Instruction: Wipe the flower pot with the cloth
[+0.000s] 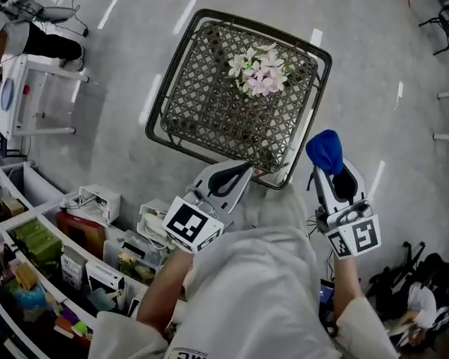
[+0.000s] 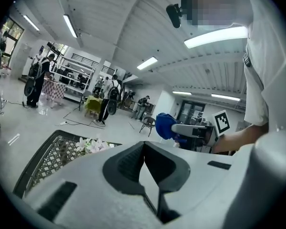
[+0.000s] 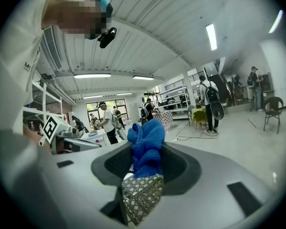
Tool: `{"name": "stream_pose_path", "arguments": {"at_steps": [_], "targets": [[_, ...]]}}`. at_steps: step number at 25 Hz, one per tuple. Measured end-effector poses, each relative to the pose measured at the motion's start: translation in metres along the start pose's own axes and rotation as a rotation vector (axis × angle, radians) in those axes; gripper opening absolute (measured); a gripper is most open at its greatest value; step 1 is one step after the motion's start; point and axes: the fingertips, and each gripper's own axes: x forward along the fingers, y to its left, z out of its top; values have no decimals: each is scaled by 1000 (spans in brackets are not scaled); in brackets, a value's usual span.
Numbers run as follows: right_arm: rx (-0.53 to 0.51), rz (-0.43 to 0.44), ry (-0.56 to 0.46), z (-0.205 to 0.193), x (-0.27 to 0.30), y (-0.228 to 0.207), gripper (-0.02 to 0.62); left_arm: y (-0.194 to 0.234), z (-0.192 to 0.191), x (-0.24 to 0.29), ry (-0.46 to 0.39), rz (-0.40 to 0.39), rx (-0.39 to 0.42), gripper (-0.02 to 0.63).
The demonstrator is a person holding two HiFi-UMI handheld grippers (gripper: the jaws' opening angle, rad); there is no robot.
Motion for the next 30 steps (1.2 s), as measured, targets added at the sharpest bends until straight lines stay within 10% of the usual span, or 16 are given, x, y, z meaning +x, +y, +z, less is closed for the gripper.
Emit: {"name": "stream_pose_path", "arguments": {"at_steps": [23, 30], "targets": [[37, 88, 49, -98, 104, -87, 173, 153, -93, 109, 127, 173, 82, 26], [28, 120, 67, -138, 130, -95, 173, 203, -122, 132, 126, 236, 128, 217]]}}
